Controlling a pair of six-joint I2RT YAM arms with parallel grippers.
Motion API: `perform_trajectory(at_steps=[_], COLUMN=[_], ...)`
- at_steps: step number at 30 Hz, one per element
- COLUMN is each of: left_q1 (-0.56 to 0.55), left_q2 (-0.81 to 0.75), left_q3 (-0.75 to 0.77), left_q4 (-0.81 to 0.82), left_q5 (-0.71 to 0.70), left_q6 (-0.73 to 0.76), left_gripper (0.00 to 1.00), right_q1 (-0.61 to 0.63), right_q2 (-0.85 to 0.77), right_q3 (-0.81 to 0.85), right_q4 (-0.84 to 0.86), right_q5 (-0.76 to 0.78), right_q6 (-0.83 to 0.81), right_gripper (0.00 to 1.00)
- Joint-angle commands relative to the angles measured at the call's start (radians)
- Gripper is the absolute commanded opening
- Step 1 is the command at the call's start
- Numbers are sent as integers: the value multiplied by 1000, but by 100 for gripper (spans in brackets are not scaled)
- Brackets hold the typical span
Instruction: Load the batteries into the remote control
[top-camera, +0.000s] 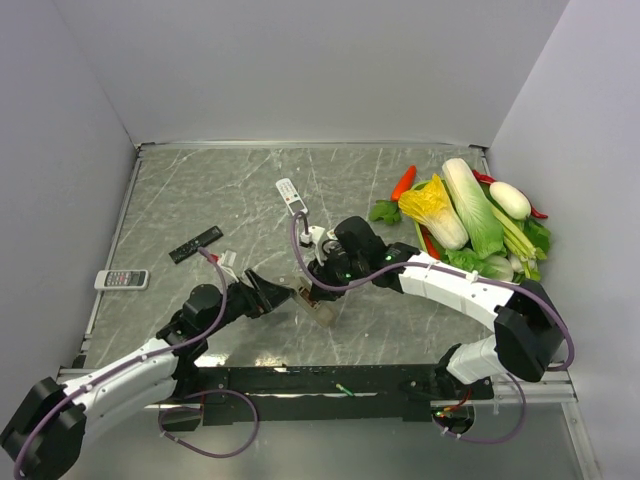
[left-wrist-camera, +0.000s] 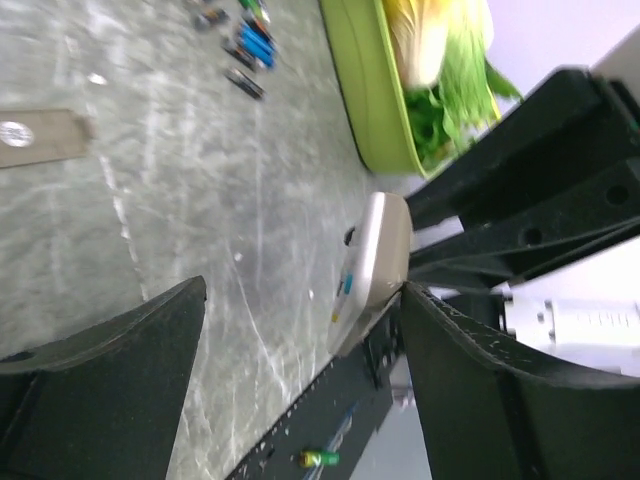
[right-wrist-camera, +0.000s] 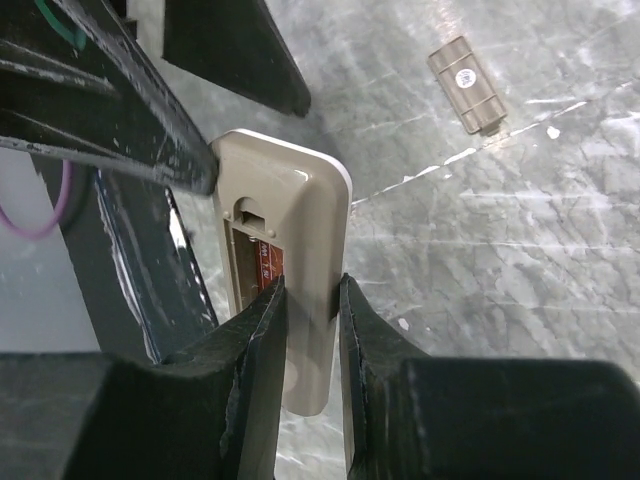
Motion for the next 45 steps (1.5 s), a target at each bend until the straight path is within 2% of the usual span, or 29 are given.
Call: perform_trajectory(at_steps=[1,5,11,15,23,26,27,28,30,32,33,37,40,42,45], left_q1=[20,40,74,81,84,84,84,84,86,86,86,89,97,100,100], left_q2=[40,7,26,95,165,157,157,154,139,119,109,56,19,16,25], left_q3=[29,3,-2,6,20,23,23,21,14,6,5,-18,-69,-90,-135], left_q4=[178,214,223,266,326,307,301,295,278,261,225,159,158,169,221], left_q5=[177,201,240,279,334,337,334,327,308,276,262,179,127,97,93], left_q6=[53,63,82,76,71,80,85,88,97,109,117,136,122,108,100], left_gripper=[81,81,75,60,43,27,16,10,1,1,1,1,1,1,1], right_q1=[16,23,33,39,44,46,46,44,44,41,36,-25,-91,-132,-175], right_q2=[16,38,52,69,93,101,102,105,107,101,96,63,46,39,61], right_q3=[76,84,86,107,129,133,136,136,141,139,136,132,136,133,150], right_q4=[1,-8,0,-17,-31,-34,-34,-37,-40,-42,-45,-60,-89,-94,-121], right_q5=[-56,-86,-100,-102,-87,-79,-77,-77,-76,-54,-36,-11,13,39,163], right_q6=[-107,-148,-193,-216,-236,-240,-239,-237,-229,-219,-204,-160,-136,-133,-121], right_gripper=[0,0,0,0,0,0,0,1,9,20,32,57,64,65,62])
